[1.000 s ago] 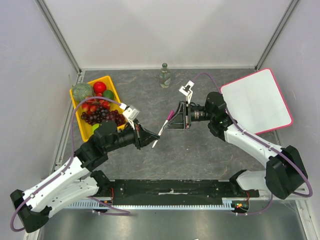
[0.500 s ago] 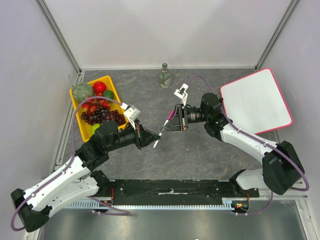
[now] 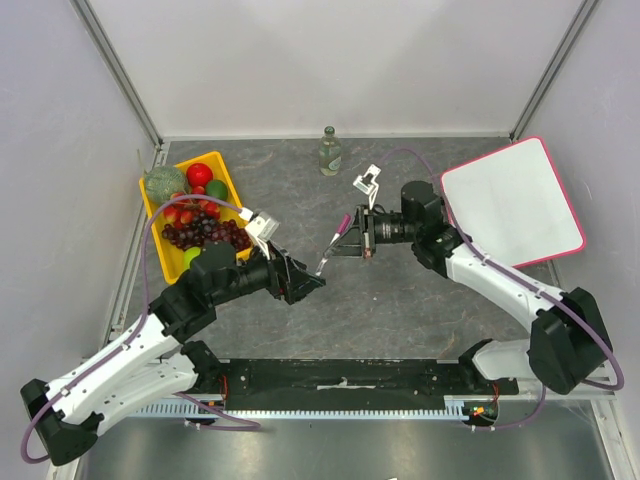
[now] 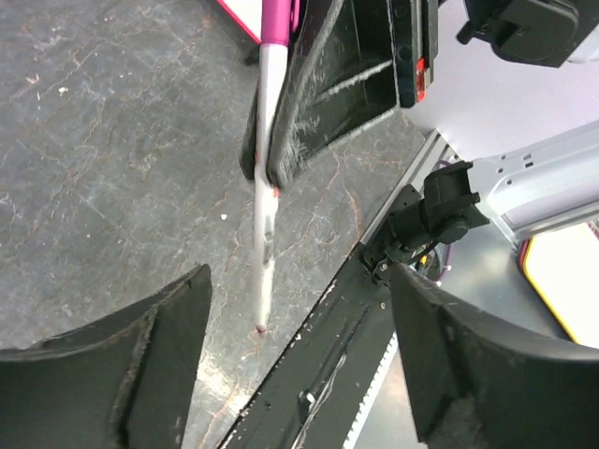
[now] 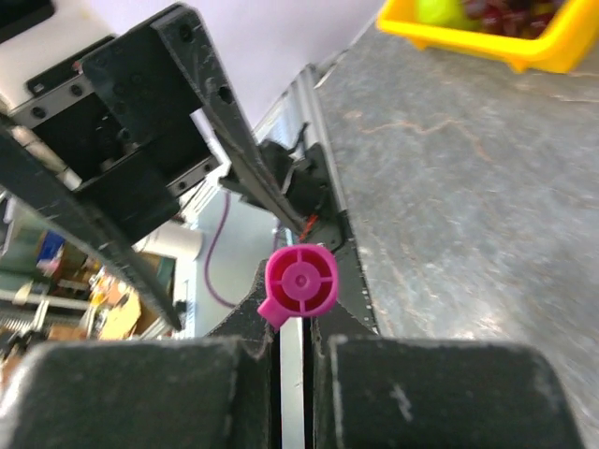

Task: Write a sentence on the whiteboard
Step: Pass from the left arm to the right, then pick up the whiteboard stand from the corner of the board.

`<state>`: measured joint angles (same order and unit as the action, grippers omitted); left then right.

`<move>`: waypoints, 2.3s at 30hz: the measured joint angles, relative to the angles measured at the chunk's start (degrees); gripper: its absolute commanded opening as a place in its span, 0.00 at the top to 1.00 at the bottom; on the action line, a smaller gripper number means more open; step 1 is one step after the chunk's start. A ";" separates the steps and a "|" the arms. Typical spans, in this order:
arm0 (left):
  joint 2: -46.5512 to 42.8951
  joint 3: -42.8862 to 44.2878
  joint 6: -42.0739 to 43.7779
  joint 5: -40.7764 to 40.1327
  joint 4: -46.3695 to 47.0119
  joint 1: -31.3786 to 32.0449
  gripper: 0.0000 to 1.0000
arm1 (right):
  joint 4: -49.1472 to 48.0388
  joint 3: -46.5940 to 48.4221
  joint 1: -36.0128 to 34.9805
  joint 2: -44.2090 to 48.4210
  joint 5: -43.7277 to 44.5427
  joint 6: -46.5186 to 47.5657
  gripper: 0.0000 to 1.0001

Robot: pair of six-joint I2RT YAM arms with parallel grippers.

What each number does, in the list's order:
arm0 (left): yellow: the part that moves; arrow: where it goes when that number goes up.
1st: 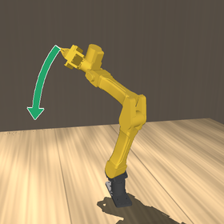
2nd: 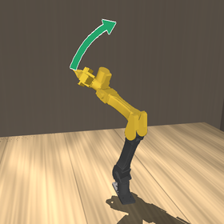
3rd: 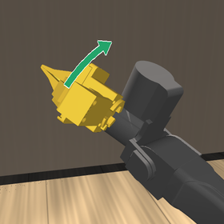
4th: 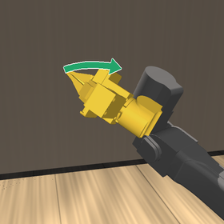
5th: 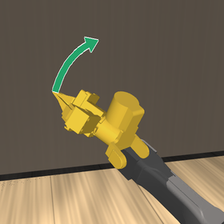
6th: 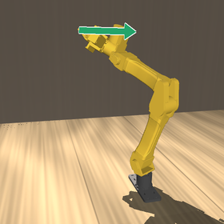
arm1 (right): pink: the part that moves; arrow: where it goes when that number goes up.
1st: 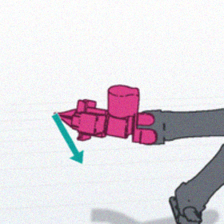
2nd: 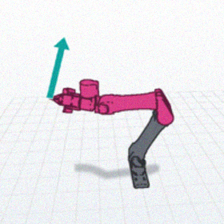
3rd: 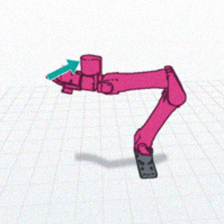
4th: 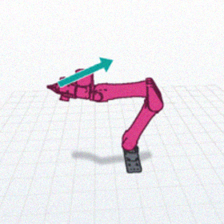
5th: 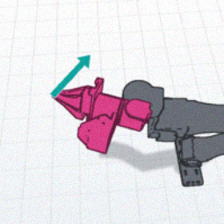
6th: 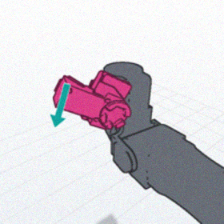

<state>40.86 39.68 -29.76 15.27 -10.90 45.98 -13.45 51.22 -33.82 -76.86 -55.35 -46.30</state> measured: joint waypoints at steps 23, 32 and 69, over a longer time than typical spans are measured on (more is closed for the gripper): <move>31.85 6.78 9.27 4.02 6.80 -0.96 0.02 | 33.48 5.27 18.10 32.52 41.77 13.42 1.00; 58.55 27.67 12.31 12.92 12.85 -0.31 0.05 | 38.38 10.19 18.21 40.06 44.68 14.91 1.00; 110.77 93.02 12.96 7.37 -1.64 9.86 0.09 | 45.42 15.32 18.21 40.57 41.86 12.35 1.00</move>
<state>151.63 132.70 -16.80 22.63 -12.53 55.83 31.97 66.54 -15.62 -36.29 -13.50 -33.95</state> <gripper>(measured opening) 0.924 0.055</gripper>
